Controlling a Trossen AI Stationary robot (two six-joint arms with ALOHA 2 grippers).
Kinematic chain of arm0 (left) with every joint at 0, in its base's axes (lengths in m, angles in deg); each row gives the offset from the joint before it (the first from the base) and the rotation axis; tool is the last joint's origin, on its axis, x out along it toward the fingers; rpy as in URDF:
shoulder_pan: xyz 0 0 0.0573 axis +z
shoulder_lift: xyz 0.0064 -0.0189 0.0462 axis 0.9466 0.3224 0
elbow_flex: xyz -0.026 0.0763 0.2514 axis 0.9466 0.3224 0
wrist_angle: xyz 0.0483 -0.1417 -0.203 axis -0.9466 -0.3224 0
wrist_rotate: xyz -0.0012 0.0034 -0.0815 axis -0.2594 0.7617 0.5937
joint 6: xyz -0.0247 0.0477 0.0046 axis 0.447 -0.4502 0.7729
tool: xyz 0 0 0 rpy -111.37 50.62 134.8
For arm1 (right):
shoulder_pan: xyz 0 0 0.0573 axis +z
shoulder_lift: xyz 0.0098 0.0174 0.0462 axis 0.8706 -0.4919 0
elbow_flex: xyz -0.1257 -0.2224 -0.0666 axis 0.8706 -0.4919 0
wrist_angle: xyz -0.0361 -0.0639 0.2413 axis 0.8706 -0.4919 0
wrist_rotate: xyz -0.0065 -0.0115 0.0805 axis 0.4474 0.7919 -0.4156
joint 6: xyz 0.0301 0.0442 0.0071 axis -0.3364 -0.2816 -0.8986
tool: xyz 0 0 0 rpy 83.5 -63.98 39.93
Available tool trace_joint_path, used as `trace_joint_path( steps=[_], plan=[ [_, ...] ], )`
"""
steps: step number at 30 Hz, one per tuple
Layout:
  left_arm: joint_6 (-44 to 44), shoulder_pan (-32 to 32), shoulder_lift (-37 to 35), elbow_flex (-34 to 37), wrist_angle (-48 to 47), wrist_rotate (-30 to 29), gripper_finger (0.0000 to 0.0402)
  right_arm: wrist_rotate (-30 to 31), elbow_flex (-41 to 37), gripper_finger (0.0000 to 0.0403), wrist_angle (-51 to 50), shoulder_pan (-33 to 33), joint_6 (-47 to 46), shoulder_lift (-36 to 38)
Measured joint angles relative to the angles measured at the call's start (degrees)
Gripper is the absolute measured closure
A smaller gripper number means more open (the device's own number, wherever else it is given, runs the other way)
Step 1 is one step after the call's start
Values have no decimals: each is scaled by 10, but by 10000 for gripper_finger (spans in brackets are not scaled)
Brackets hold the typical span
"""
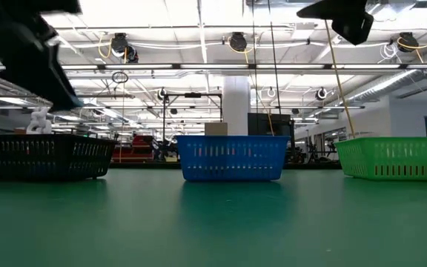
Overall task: Sort & place blocks by color
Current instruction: Put the blue block into the black bin
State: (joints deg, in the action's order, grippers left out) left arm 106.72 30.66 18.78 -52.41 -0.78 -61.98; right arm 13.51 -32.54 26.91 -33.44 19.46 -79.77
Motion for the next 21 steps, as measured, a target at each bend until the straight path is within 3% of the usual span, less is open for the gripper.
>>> trace_joint_path(
  steps=[4, 17, 21],
  plan=[
    [-39, 36, 0, 12, 1, 51, 267, 0, 0, 149, 4, 0, 0, 0],
    [-67, 75, 0, 65, 45, 91, 266, 0, 0, 149, 4, 0, 0, 0],
    [-89, 75, 0, 65, 47, 119, 215, 0, 0, 149, 3, 0, 16, 0]
  ],
)
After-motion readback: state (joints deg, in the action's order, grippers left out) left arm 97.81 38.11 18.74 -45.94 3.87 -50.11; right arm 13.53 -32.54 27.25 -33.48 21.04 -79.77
